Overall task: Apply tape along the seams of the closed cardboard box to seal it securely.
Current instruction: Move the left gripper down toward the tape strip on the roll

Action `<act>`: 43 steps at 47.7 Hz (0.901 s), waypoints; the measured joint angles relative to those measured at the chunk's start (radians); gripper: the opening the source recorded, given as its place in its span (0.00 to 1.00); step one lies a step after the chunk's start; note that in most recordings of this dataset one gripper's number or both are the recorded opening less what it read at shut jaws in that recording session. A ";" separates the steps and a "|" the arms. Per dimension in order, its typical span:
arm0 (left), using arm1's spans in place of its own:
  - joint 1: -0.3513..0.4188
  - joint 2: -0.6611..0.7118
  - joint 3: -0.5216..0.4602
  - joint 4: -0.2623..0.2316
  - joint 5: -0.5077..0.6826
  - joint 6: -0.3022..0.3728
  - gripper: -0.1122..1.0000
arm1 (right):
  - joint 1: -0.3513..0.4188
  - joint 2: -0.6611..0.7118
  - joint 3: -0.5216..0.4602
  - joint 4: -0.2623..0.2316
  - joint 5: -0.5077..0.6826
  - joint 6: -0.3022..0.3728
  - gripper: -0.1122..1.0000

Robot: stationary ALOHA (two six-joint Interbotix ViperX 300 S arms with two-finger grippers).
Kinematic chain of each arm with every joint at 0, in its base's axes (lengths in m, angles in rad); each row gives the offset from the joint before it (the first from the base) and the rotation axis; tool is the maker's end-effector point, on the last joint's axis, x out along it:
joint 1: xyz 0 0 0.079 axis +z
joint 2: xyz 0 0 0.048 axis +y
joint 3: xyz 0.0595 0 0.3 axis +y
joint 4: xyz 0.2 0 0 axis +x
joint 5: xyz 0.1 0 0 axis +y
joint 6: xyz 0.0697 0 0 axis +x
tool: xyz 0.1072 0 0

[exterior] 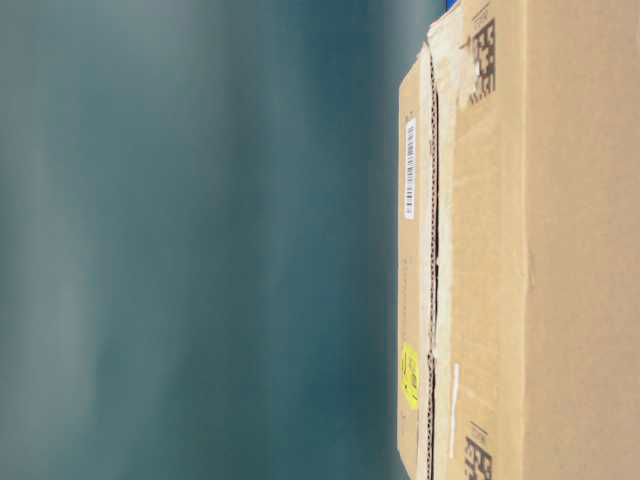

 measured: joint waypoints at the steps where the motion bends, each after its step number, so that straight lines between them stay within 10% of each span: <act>1: -0.002 0.000 0.000 -0.002 0.000 0.005 0.10 | 0.000 0.000 0.000 0.000 0.002 0.000 0.10; 12: -0.043 0.012 -0.002 -0.006 0.000 0.086 0.10 | 0.000 -0.003 0.000 -0.003 0.006 -0.012 0.10; 22: -0.192 0.138 -0.034 -0.006 -0.055 0.262 0.10 | -0.002 -0.002 0.000 -0.003 0.006 -0.009 0.10; 43: -0.265 0.557 -0.198 -0.008 -0.104 0.675 0.11 | -0.002 0.005 -0.003 -0.003 -0.009 -0.003 0.10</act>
